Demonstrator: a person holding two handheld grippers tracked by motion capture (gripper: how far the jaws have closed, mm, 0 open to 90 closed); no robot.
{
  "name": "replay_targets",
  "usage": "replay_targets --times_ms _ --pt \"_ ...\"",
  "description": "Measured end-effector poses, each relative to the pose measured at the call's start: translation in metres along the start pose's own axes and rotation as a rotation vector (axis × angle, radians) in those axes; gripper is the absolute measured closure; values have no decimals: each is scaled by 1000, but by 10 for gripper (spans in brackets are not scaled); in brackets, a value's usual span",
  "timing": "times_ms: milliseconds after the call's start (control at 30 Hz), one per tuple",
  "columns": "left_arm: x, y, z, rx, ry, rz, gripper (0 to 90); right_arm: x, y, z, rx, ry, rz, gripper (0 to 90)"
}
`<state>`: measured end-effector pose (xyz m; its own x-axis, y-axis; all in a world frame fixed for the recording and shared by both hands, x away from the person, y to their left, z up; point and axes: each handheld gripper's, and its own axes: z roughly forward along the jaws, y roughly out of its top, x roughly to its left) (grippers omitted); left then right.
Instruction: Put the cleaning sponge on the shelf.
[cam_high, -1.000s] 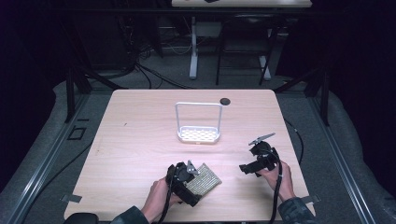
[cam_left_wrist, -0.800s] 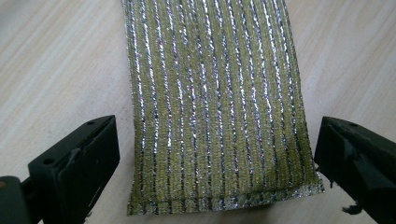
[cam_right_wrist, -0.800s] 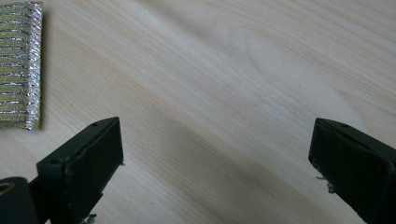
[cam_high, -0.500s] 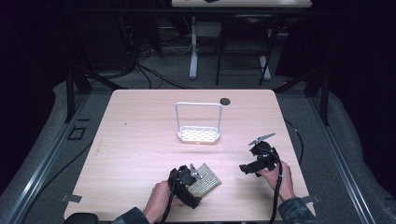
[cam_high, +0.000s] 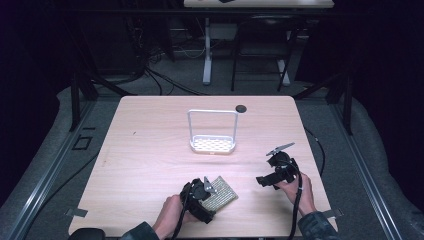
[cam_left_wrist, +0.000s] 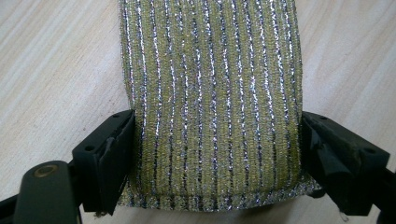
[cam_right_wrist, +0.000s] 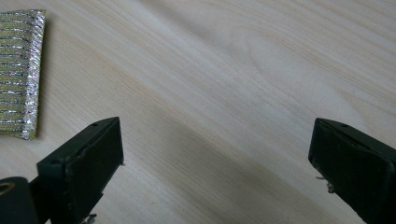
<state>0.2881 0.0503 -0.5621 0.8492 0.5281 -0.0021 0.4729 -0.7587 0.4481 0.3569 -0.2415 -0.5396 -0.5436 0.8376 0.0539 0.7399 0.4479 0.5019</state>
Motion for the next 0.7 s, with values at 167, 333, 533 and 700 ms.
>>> replay_targets --times_ms 167,333,533,700 --pt "-1 0 -2 -9 -9 12 219 1 0 0 7 3 2 27" --pt "-2 -1 -2 -28 -11 12 293 1 0 1 6 4 8 29" --pt "-4 -1 -3 -37 -11 29 363 1 0 1 9 5 7 29" --pt "-5 -3 -3 -60 -28 33 430 1 0 1 8 5 5 29"
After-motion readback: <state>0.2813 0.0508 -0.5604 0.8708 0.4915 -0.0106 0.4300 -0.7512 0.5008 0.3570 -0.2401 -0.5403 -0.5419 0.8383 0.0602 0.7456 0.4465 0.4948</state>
